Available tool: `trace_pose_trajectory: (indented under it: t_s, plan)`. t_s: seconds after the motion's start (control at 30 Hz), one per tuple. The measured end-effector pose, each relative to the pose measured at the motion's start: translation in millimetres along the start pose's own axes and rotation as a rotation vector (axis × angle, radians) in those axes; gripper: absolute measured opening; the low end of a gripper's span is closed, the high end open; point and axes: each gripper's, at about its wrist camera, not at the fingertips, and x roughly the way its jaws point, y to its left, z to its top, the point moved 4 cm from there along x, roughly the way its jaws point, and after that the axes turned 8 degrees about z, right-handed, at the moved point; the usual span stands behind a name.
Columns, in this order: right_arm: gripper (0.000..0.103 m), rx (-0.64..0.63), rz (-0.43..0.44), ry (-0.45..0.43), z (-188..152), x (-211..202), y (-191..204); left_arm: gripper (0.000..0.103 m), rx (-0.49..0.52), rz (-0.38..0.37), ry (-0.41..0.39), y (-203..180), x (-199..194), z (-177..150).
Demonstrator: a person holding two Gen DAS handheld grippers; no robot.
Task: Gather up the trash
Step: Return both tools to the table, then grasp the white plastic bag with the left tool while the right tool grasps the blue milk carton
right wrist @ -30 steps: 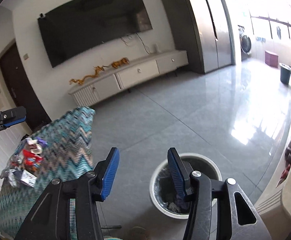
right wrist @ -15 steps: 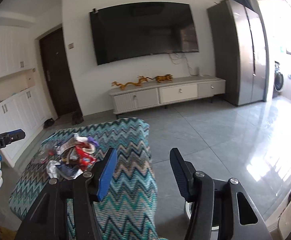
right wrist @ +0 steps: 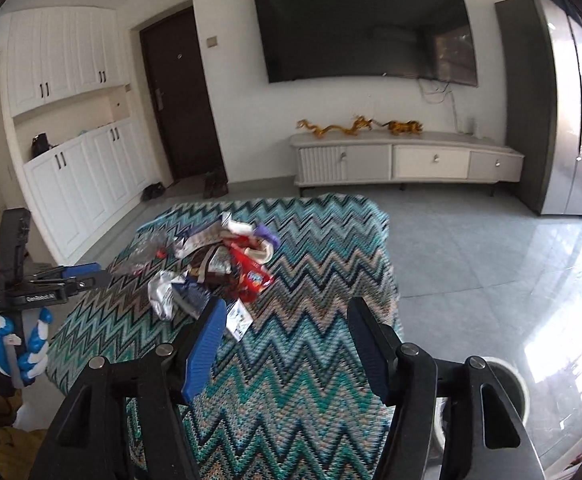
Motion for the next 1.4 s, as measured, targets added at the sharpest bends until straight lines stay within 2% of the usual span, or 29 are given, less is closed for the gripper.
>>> trace_pose_trajectory:
  t_s: [0.13,0.37,0.53,0.73,1.03,1.1,1.17,1.27,1.4]
  plan:
    - [0.064,0.003,0.066,0.057,-9,27,1,0.065,0.002,0.004,0.055,-6,27,-9]
    - [0.065,-0.019,0.213,0.22,-32,100,8,0.065,-0.015,0.008,0.124,-5,68,-14]
    - [0.065,-0.059,0.272,0.302,-40,144,10,0.065,-0.02,0.003,0.154,-5,89,-14]
    - [0.065,-0.12,0.323,0.332,-40,182,17,0.063,-0.039,-0.005,0.178,1,105,-14]
    - [0.065,-0.171,0.342,0.322,-37,206,25,0.05,-0.065,-0.025,0.191,8,108,-18]
    - [0.059,-0.184,0.34,0.327,-38,208,27,0.047,-0.065,-0.026,0.189,8,106,-20]
    - [0.04,-0.192,0.34,0.333,-40,208,29,0.042,-0.074,-0.029,0.188,9,103,-22]
    - [0.038,-0.18,0.337,0.329,-43,203,28,0.031,-0.079,-0.04,0.186,9,97,-25]
    - [0.036,-0.174,0.328,0.307,-44,184,27,0.025,-0.074,-0.043,0.177,7,86,-31]
